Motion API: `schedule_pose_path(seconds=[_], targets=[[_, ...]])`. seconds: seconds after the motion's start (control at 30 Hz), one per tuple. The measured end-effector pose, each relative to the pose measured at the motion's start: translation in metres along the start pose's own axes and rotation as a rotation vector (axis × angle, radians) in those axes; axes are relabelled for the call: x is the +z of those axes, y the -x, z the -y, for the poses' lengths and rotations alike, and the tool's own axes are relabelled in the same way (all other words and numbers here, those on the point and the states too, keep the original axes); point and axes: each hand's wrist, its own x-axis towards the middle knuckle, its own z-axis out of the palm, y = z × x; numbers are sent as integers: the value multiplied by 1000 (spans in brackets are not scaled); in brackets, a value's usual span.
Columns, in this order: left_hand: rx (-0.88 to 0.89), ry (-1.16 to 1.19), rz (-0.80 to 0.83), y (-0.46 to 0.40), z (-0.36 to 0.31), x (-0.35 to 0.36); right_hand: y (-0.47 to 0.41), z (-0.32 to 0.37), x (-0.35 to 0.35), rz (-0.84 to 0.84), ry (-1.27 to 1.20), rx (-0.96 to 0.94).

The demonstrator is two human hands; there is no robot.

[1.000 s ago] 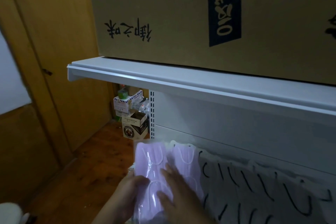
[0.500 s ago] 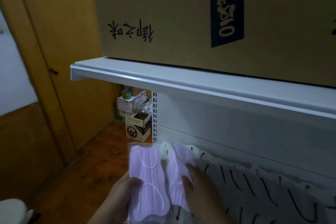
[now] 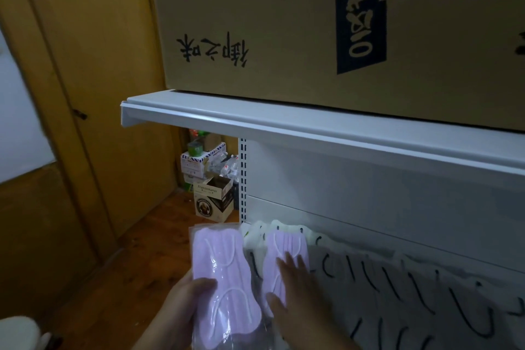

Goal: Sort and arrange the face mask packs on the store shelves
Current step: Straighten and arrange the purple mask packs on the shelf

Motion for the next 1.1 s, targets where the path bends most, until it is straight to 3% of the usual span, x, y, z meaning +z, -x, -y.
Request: schedule_pose_path(seconds=[0.17,0.33,0.53,0.7,0.8,0.93,1.03,1.1], targets=[[-23,-34,-33,10,-5,-9,-14,-19,12,98,158,153],[-24,-65,-15,10,-18,-12,-13,-15,-3,-183,152,107],[-21,-137,5,-5,-22,-3,8,-21,-2,-353,19,132],[-39,-175,66,-7,-18,3,7,-21,17,-133,151,214],[-39,-169,115,-2,-16,1,5,-17,19,-315,205,172],[2,-132,177,6,-14,-2,18,-7,-4,-544,-32,204],[-2,-116,228,13,-12,17,47,13,-22,-627,-221,63],[-75,4,422,27,-12,53,66,25,-22,-582,-35,-100]])
